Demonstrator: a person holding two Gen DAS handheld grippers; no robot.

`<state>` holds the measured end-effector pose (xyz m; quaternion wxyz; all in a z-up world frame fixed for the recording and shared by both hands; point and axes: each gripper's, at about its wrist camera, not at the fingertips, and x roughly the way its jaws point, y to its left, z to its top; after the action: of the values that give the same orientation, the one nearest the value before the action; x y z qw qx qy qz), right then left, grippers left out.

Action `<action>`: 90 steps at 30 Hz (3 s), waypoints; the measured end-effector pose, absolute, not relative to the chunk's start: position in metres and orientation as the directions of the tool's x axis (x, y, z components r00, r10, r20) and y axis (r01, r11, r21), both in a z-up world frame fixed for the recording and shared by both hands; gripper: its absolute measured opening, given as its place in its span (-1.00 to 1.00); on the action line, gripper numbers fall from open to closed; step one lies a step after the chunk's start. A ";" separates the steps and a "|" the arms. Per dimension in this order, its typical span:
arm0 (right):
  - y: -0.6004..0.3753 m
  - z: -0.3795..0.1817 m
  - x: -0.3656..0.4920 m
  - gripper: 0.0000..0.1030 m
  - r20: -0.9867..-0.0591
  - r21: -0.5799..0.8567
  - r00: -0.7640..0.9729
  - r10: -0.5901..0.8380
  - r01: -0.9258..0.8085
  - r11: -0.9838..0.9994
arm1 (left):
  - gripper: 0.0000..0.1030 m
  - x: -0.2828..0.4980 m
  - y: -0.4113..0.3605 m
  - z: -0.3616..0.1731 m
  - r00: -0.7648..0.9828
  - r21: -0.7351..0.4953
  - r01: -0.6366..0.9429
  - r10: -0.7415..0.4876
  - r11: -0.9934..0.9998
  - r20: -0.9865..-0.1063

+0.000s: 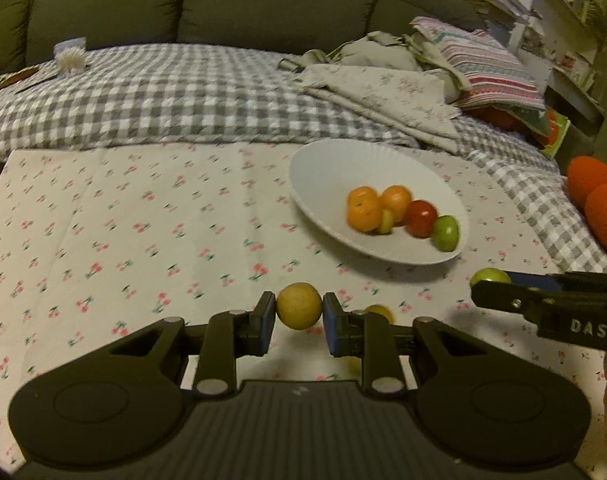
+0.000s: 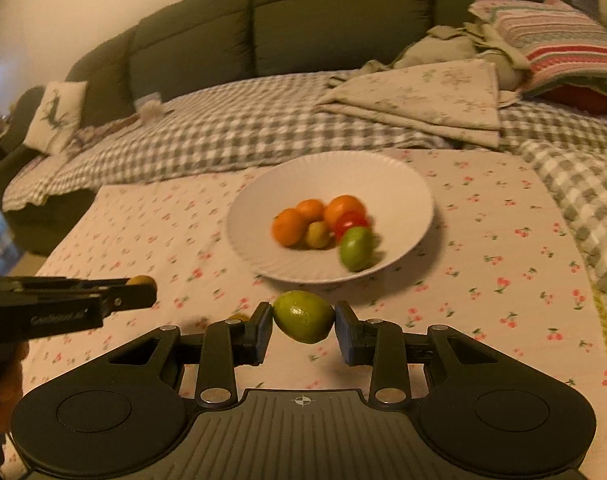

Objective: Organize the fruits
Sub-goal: 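Carry the yellow and green fruits into the white bowl and open both tools, then grasp another yellow fruit on the cloth with the left tool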

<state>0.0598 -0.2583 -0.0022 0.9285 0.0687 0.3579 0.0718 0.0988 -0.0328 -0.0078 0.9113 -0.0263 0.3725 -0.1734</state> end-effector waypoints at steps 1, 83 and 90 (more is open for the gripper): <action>-0.261 -0.002 0.062 -0.36 -0.652 0.182 0.737 0.178 -0.075 0.980 | -0.54 0.099 -0.037 -0.007 0.665 -0.177 0.307 -0.343 0.935 -0.663; -0.281 0.021 0.078 0.46 -0.618 0.252 0.771 0.153 0.010 0.968 | 0.04 0.103 -0.073 -0.004 0.628 -0.103 0.461 -0.406 0.881 -0.664; -0.270 0.024 0.058 0.65 -0.625 0.261 0.762 0.172 -0.003 0.965 | 0.04 0.085 -0.074 -0.016 0.587 -0.127 0.465 -0.413 0.876 -0.697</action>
<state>0.0578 -0.2698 0.0235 0.9304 0.1231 0.3420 0.0469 0.0854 -0.0743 -0.0157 0.8900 0.0342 0.3821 -0.2464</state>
